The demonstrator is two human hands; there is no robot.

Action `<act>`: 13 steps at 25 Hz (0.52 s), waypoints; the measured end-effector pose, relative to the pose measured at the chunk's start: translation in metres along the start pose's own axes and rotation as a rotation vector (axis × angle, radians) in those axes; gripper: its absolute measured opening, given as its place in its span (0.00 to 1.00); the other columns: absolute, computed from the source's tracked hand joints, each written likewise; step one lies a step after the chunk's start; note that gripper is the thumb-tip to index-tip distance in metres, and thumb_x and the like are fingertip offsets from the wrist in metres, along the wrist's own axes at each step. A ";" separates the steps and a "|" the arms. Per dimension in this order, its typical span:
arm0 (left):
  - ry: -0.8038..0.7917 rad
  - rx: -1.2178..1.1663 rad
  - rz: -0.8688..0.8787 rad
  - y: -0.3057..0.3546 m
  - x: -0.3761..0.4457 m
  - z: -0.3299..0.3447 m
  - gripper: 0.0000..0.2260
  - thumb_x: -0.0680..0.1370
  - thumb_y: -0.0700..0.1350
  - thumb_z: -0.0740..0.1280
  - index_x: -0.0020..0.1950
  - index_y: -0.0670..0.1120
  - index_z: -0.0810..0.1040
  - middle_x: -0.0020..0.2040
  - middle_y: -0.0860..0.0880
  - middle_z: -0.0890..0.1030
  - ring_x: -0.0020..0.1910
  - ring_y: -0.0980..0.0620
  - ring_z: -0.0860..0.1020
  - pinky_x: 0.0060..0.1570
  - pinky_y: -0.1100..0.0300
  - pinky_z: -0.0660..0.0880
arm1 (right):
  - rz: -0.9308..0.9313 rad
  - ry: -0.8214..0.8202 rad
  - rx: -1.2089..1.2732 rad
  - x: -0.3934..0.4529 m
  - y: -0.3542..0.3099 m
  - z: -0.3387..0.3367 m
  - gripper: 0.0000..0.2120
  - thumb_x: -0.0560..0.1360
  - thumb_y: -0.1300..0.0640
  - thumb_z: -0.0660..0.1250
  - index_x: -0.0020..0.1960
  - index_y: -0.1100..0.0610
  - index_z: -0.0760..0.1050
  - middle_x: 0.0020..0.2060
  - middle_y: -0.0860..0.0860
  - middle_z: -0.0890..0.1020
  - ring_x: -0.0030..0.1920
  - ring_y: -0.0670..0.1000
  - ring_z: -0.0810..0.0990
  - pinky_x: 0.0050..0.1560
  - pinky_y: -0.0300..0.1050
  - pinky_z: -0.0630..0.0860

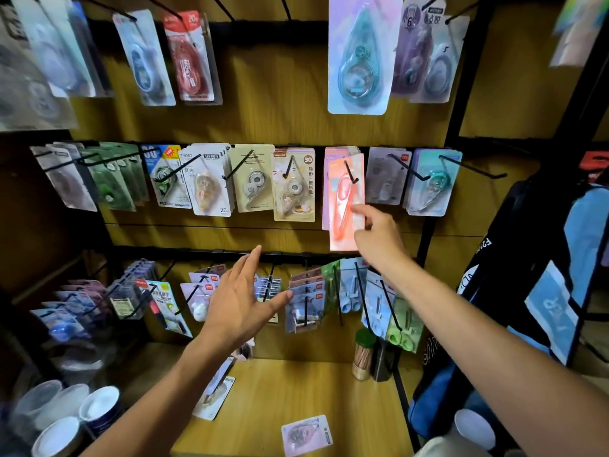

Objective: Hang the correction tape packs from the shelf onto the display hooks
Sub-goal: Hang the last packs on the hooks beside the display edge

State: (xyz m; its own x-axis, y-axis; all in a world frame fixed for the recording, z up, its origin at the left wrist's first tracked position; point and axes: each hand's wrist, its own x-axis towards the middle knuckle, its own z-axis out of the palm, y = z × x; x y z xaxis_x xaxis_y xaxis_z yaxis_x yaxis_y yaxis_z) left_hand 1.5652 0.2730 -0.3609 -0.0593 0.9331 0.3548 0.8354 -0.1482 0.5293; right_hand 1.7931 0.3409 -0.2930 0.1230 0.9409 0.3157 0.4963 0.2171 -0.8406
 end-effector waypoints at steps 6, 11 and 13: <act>0.012 -0.072 -0.036 -0.038 -0.017 -0.012 0.42 0.71 0.67 0.66 0.79 0.52 0.56 0.76 0.47 0.66 0.74 0.45 0.65 0.69 0.43 0.67 | 0.278 -0.036 0.168 0.016 -0.013 0.015 0.26 0.77 0.62 0.65 0.74 0.50 0.67 0.72 0.51 0.67 0.60 0.52 0.74 0.61 0.46 0.74; 0.104 -0.154 -0.271 -0.104 -0.059 0.001 0.30 0.73 0.50 0.72 0.73 0.47 0.67 0.67 0.44 0.76 0.65 0.44 0.74 0.64 0.46 0.72 | -0.004 0.071 -0.057 -0.091 0.052 0.078 0.24 0.76 0.60 0.67 0.72 0.54 0.69 0.73 0.51 0.67 0.72 0.53 0.67 0.71 0.43 0.63; 0.084 -0.108 -0.359 -0.133 -0.079 0.020 0.28 0.72 0.52 0.72 0.71 0.49 0.69 0.64 0.44 0.78 0.62 0.43 0.76 0.61 0.48 0.74 | -0.096 -0.028 -0.103 -0.149 0.083 0.109 0.24 0.76 0.58 0.68 0.71 0.55 0.70 0.74 0.51 0.67 0.73 0.51 0.66 0.70 0.33 0.55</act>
State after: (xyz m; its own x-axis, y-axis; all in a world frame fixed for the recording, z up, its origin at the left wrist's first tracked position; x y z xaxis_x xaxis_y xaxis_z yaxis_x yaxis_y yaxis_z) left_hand 1.4699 0.2257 -0.4744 -0.3859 0.9024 0.1918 0.6912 0.1452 0.7079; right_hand 1.7222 0.2475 -0.4577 0.0473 0.9243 0.3787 0.5902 0.2800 -0.7571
